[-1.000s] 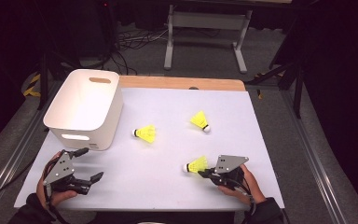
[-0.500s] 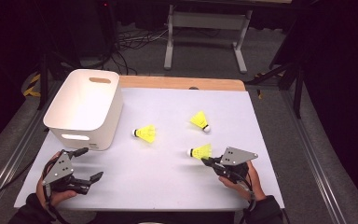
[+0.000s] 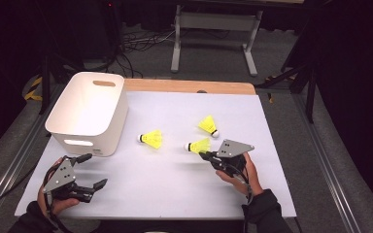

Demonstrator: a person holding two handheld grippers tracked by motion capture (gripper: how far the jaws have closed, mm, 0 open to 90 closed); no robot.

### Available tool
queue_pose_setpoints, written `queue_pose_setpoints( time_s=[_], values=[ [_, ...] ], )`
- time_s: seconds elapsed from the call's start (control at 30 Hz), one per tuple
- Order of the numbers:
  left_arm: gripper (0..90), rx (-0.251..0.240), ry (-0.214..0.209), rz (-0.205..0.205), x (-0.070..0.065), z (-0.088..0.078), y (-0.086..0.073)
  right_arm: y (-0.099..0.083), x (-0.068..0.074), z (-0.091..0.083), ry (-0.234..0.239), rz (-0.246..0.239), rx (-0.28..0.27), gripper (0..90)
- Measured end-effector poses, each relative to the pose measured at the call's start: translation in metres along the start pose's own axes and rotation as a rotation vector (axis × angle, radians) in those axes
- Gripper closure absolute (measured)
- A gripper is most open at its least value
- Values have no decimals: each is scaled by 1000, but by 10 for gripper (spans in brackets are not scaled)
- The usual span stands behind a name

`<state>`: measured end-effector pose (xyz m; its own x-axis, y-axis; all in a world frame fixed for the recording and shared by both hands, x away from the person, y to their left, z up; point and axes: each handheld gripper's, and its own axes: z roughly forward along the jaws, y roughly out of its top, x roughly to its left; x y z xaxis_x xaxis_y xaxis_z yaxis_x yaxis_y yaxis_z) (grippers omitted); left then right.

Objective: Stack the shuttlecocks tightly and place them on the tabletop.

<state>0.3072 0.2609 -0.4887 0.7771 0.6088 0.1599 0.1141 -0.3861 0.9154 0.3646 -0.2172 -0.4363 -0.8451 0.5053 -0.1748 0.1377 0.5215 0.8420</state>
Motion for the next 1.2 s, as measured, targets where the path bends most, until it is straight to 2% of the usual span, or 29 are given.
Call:
queue_pose_setpoints(
  time_s=[0.33, 0.4, 0.53, 0.83, 1.2],
  values=[
    [54, -5, -4, -4, 0, 0, 0, 14, -3, 26, 19, 13, 3, 897],
    [54, -7, -4, -6, 0, 0, 0, 19, -4, 37, 26, 28, 2, 897],
    [54, -8, -5, -7, 0, -1, 0, 24, -5, 46, 35, 41, 3, 896],
    [55, -16, -13, -7, 0, -1, 0, 34, -4, 85, 55, 69, 48, 896],
    [55, -18, -24, -12, 0, -1, -1, 40, -1, 117, 63, 93, 76, 894]
  ],
)
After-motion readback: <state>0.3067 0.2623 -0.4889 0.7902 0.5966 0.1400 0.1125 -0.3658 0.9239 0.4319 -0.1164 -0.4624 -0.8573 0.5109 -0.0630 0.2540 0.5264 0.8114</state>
